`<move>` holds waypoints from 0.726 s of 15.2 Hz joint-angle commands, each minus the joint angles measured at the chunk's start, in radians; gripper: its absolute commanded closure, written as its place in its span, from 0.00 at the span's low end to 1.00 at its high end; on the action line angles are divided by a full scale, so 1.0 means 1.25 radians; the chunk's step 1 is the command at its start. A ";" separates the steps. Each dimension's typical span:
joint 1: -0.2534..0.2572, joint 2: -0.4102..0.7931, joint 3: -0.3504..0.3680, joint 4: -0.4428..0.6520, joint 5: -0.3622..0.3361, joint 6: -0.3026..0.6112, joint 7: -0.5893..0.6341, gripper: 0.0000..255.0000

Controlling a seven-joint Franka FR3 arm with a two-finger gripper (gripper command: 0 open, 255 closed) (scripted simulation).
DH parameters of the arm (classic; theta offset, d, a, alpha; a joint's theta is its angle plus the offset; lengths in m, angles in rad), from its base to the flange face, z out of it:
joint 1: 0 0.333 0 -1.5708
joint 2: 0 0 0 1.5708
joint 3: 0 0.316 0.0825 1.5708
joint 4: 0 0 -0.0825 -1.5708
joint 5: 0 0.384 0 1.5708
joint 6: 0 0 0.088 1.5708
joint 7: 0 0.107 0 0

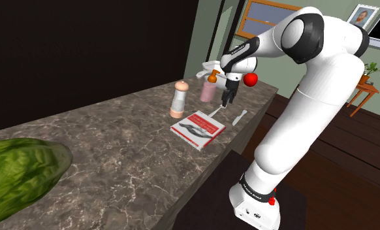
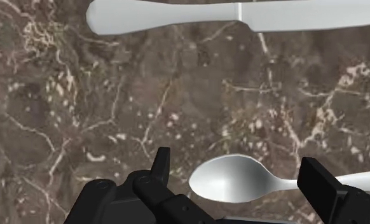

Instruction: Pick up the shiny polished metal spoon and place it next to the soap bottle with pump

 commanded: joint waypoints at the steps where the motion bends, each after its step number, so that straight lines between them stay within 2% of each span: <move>1: 0.003 -0.018 0.001 0.026 -0.008 -0.043 0.006 0.00; 3: 0.005 -0.035 0.003 0.060 -0.015 -0.091 0.012 0.00; 11: 0.005 -0.035 0.004 0.060 -0.015 -0.091 0.012 0.00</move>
